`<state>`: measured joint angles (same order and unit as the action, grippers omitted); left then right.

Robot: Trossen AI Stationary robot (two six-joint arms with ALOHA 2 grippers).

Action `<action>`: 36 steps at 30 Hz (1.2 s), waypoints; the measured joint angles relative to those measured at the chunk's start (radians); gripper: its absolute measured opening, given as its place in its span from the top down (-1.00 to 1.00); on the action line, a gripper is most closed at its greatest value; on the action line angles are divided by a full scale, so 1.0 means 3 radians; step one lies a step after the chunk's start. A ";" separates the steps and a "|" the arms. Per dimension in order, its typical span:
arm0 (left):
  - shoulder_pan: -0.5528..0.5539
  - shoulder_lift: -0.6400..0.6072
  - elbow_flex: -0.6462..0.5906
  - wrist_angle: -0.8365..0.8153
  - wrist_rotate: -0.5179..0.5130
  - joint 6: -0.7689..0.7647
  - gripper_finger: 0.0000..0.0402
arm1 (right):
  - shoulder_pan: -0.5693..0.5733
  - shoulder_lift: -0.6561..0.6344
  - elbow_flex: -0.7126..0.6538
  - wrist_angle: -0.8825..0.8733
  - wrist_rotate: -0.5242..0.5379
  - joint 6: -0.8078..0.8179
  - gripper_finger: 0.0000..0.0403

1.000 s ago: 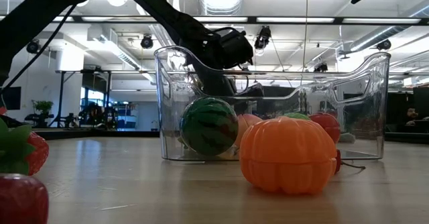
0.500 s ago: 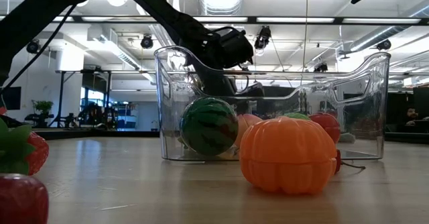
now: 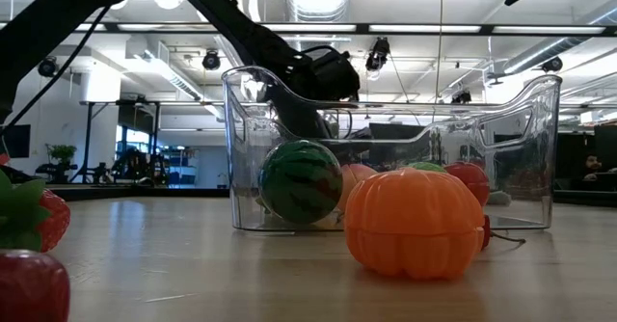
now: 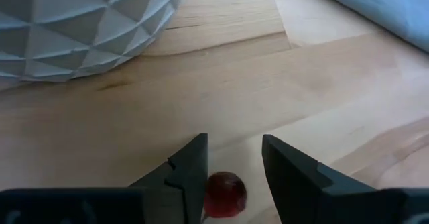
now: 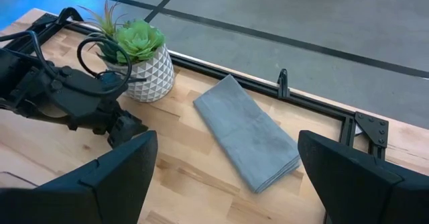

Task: Pick and placing Produce into tupperware
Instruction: Put the cherry into the transparent bin

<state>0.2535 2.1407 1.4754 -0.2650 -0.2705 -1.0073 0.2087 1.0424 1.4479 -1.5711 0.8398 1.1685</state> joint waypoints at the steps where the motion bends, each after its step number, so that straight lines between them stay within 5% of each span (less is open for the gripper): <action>1: 0.0000 0.0000 -0.0001 0.0002 0.0004 0.0000 0.37 | -0.0001 0.0000 0.0000 0.0000 0.0000 0.0001 -0.75; 36: -0.0034 -0.0109 0.0079 -0.0685 0.0329 0.0439 0.38 | -0.0001 -0.0001 -0.0052 0.0000 0.0058 0.0003 -0.75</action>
<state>0.2432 2.1081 1.4989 -0.4704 -0.1719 -0.8756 0.2085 1.0420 1.4322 -1.5711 0.8574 1.1695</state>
